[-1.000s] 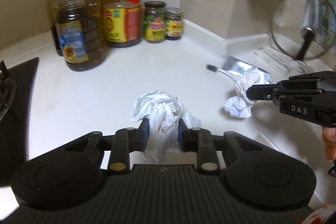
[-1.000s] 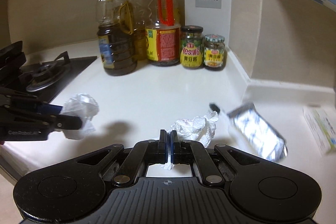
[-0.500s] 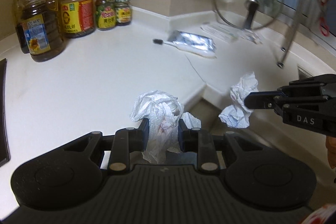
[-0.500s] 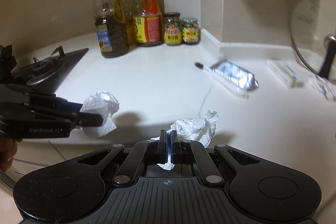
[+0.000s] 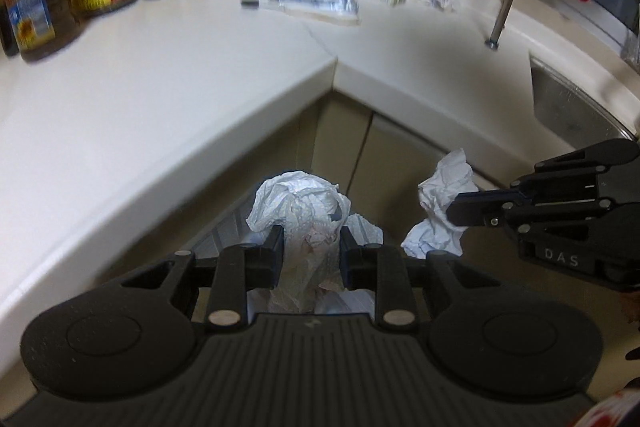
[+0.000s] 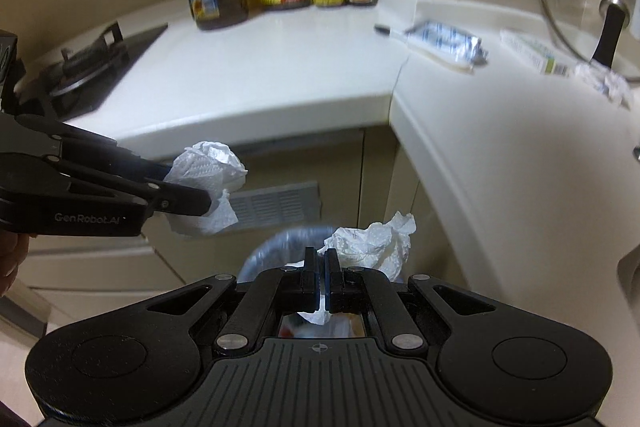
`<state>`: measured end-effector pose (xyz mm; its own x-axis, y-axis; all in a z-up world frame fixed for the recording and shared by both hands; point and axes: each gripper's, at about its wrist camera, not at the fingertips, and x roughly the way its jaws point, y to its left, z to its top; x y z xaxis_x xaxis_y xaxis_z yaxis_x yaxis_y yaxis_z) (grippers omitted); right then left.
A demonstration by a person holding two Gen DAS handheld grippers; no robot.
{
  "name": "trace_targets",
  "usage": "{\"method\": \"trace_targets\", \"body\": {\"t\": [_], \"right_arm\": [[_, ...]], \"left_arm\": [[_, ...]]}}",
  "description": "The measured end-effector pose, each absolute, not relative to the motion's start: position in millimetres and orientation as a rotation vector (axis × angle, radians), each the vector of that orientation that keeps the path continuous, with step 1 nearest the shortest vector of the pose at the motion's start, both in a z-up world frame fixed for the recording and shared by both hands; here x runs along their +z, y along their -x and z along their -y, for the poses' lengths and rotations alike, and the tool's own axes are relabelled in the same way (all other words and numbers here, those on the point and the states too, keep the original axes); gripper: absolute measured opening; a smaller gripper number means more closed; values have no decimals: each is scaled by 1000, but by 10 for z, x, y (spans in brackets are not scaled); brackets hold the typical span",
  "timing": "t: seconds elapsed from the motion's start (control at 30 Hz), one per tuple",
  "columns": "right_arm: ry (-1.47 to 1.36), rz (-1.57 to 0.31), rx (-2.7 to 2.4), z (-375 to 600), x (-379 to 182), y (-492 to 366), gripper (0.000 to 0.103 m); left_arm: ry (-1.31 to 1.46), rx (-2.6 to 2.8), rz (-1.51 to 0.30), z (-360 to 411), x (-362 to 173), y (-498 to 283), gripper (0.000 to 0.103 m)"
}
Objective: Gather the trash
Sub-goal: 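Carry both crumpled tissues down over the wastebasket, then open both tools to drop the tissues into the wastebasket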
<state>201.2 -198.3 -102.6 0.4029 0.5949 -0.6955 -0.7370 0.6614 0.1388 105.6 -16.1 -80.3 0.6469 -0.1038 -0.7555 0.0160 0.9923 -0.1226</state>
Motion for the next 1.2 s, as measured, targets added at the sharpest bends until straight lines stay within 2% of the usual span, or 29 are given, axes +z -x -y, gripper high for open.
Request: {"method": "trace_targets", "body": {"t": [0.37, 0.73, 0.83, 0.93, 1.2], "right_arm": [[243, -886, 877, 1992, -1695, -2105, 2], [268, -959, 880, 1982, -2206, -2228, 2], [261, -974, 873, 2003, -2291, -2246, 2], [247, -990, 862, 2008, -2366, -2280, 2], [220, -1018, 868, 1963, -2406, -2311, 2]], "left_arm": [[145, -45, -1031, 167, -1559, -1300, 24], [108, -139, -1070, 285, -2107, -1920, 25], [117, -166, -1068, 336, -2260, -2075, 30], [125, -178, -1090, 370, -2412, -2193, 45], [152, -118, -1071, 226, -2245, -1997, 50]]}}
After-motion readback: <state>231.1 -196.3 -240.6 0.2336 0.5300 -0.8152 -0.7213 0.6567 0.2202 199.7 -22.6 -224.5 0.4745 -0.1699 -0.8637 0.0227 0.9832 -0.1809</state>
